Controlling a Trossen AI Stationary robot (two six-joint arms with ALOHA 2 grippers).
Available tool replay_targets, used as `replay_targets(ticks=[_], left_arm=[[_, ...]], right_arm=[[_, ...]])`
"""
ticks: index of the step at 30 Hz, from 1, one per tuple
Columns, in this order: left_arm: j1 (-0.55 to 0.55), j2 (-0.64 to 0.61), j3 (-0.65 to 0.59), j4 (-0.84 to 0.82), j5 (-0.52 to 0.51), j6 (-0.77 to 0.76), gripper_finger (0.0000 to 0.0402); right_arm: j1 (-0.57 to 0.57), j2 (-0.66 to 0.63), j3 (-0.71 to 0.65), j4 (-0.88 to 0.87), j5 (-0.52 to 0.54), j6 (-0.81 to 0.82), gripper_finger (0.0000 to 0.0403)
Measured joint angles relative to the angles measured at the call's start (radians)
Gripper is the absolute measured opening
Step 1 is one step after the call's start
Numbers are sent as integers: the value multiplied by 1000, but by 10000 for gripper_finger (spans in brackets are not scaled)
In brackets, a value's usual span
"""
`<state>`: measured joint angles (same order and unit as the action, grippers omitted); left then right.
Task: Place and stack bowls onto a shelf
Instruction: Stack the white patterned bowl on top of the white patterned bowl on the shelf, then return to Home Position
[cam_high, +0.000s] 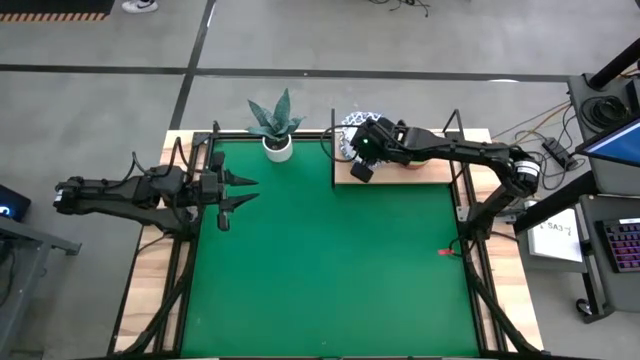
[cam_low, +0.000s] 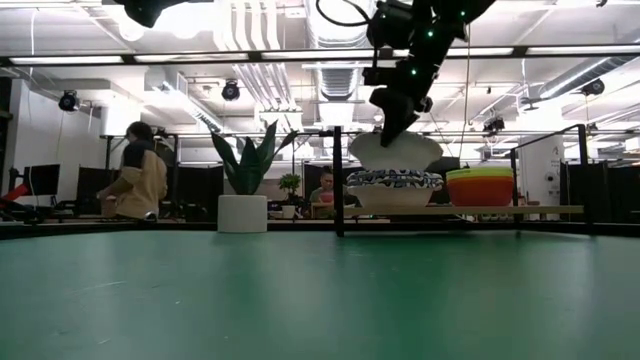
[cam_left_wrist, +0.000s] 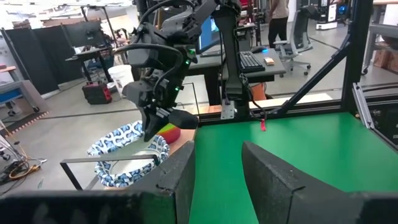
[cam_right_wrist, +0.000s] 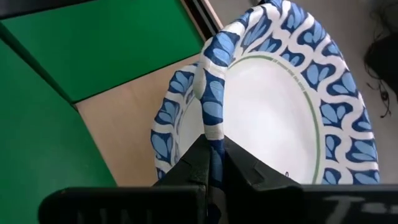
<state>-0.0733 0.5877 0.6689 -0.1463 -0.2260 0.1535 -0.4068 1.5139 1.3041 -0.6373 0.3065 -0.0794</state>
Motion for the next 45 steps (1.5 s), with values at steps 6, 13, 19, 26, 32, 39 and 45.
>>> replay_targets(ticks=[6, 13, 19, 26, 32, 39, 45], left_arm=[[0, 0, 0, 0, 0, 6, 114], [0, 0, 0, 0, 0, 6, 114], [0, 0, 0, 0, 0, 6, 114], [0, 0, 0, -1, 0, 6, 114], [0, 0, 0, -15, 0, 19, 114], [0, -1, -8, -44, 0, 22, 114], [0, -19, -10, -128, 7, 16, 114]], right_arm=[[0, 7, 0, 1, 8, 9, 49], [0, 7, 0, 3, 8, 21, 77], [22, 0, 25, -9, 0, 69, 77], [70, -10, 73, -10, -13, 61, 77], [142, -74, 13, 76, -116, 40, 77], [227, -222, -204, 329, -229, -17, 77], [265, -414, -441, 522, -368, -36, 77]])
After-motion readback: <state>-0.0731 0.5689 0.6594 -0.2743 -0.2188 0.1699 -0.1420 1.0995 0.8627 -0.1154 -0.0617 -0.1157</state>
